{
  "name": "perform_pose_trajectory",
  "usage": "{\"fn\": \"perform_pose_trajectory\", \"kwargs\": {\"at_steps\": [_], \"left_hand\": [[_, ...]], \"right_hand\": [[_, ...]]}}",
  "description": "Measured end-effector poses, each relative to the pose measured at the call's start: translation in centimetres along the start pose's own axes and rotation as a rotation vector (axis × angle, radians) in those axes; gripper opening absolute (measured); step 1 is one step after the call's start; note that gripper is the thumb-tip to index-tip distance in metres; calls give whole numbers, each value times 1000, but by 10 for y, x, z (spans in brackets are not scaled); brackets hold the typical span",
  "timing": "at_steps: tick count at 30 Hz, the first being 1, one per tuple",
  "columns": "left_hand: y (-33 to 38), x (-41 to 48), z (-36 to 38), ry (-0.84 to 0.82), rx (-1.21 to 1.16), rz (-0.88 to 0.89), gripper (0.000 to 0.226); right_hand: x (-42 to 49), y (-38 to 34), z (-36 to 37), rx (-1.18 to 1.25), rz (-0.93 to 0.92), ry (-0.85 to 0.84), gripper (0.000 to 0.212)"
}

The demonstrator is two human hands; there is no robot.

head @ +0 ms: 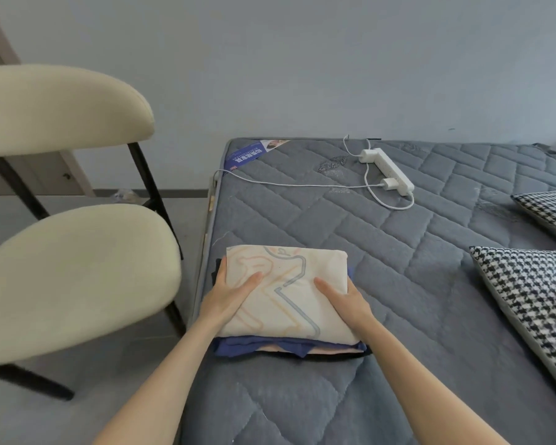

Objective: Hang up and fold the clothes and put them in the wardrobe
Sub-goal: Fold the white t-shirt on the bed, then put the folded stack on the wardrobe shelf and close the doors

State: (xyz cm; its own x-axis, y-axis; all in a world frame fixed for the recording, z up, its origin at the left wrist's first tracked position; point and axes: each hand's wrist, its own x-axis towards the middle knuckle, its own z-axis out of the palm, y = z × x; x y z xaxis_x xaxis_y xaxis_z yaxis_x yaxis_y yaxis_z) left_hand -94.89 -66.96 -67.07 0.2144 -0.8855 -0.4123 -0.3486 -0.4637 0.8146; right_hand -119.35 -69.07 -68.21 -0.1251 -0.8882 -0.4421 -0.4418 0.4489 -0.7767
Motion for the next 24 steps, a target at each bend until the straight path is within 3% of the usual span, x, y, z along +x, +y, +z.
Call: {"fn": "perform_pose_trajectory", "kwargs": {"at_steps": [12, 18, 24], "left_hand": [[-49, -117, -46, 222, -72, 69, 94], [-59, -168, -119, 386, -196, 92, 103], [-74, -224, -214, 546, -345, 189, 89]], "right_hand": [[-101, 6, 30, 3, -156, -109, 66], [-146, -56, 67, 7, -379, -224, 66], [-196, -133, 128, -1, -568, -421, 66]]}}
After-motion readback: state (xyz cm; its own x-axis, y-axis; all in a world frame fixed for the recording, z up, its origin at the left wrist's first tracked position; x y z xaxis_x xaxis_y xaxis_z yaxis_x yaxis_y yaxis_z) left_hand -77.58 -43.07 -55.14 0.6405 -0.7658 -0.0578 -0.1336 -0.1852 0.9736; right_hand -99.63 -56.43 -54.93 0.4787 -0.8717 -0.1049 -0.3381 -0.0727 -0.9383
